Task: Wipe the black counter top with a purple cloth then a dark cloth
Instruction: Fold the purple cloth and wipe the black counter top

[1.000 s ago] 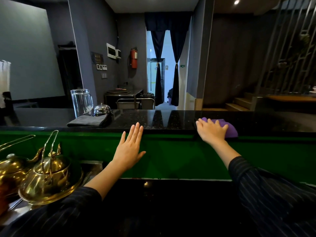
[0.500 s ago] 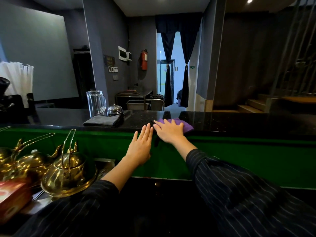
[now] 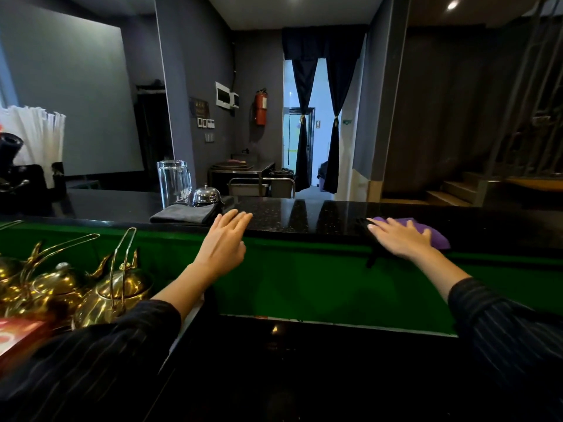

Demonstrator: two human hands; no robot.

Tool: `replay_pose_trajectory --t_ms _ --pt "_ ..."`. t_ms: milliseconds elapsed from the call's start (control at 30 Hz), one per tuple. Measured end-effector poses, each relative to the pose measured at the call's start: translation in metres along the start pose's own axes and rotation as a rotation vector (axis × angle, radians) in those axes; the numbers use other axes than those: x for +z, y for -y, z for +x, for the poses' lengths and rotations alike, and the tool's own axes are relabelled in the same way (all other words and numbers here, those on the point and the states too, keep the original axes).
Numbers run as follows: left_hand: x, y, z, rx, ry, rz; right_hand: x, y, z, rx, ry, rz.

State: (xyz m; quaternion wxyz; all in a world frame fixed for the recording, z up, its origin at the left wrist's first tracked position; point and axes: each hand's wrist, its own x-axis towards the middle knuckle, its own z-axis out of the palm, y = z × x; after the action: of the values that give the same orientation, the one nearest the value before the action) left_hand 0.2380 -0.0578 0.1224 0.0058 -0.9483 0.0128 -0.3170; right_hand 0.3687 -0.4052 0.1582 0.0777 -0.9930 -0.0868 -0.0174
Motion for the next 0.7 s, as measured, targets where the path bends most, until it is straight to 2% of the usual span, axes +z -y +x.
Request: replay_pose_trajectory --t_ms 100,233,400,567,700 --pt "0.018 -0.004 0.009 -0.088 0.051 0.024 0.002 0.013 0.006 0.052 -0.018 -0.017" --pt "0.042 -0.007 0.011 -0.164 -0.223 -0.055 -0.001 0.032 0.023 0.084 0.043 -0.058" --pt "0.056 -0.005 0.009 -0.168 -0.348 -0.113 -0.001 0.07 0.059 0.018 0.149 -0.012" --pt "0.068 0.003 0.01 -0.147 -0.419 -0.152 0.009 0.136 0.099 -0.058 0.173 -0.011" --pt "0.073 0.006 0.012 -0.092 -0.502 -0.11 0.017 0.195 0.112 -0.191 0.189 -0.031"
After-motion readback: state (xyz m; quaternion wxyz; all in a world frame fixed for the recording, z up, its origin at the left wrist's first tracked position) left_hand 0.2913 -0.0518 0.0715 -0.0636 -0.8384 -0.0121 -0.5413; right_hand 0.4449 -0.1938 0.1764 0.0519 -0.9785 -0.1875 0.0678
